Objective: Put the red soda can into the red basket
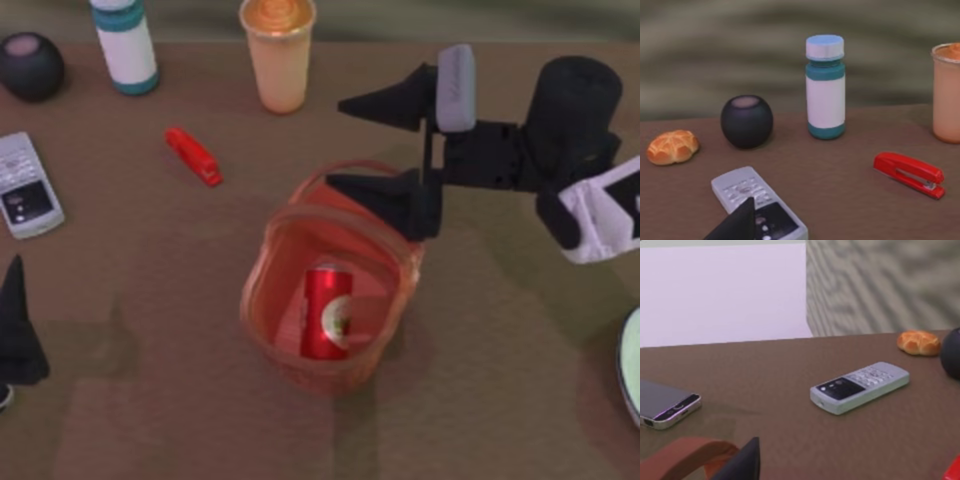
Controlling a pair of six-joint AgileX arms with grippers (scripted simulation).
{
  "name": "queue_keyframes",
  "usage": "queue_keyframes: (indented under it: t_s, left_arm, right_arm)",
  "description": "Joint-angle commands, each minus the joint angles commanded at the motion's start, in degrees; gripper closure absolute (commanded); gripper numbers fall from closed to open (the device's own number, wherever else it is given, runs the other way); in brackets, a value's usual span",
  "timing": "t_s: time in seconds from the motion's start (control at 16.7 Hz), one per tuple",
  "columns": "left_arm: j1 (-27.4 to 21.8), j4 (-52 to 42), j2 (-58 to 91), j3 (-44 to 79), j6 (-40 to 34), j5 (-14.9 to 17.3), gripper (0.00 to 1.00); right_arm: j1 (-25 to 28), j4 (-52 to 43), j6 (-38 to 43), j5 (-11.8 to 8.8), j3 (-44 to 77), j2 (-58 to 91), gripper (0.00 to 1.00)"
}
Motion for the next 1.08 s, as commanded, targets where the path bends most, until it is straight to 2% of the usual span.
queue_keyframes:
  t_s: [0.18, 0.36, 0.54, 0.9, 1.08]
  left_arm:
    - [-3.88, -7.54, 9.01, 9.18, 4.87, 1.11, 0.00]
    - [-8.51, -17.56, 21.42, 21.83, 11.37, 1.89, 0.00]
    - [-13.52, -29.03, 36.33, 36.80, 19.10, 2.23, 0.00]
    - [-23.90, -52.51, 70.17, 69.64, 36.67, 1.86, 0.00]
    - [-28.74, -62.88, 86.79, 85.60, 45.41, 1.32, 0.00]
  right_arm:
    - [-1.34, -4.87, -0.39, 4.10, -5.66, -8.71, 0.00]
    - [-3.39, -11.62, -0.85, 10.38, -13.26, -21.01, 0.00]
    - [-5.95, -19.67, -1.30, 18.35, -22.05, -36.11, 0.00]
    - [-11.42, -37.70, -1.62, 36.42, -40.06, -70.84, 0.00]
    - [-13.87, -46.21, -1.52, 44.79, -47.83, -87.84, 0.00]
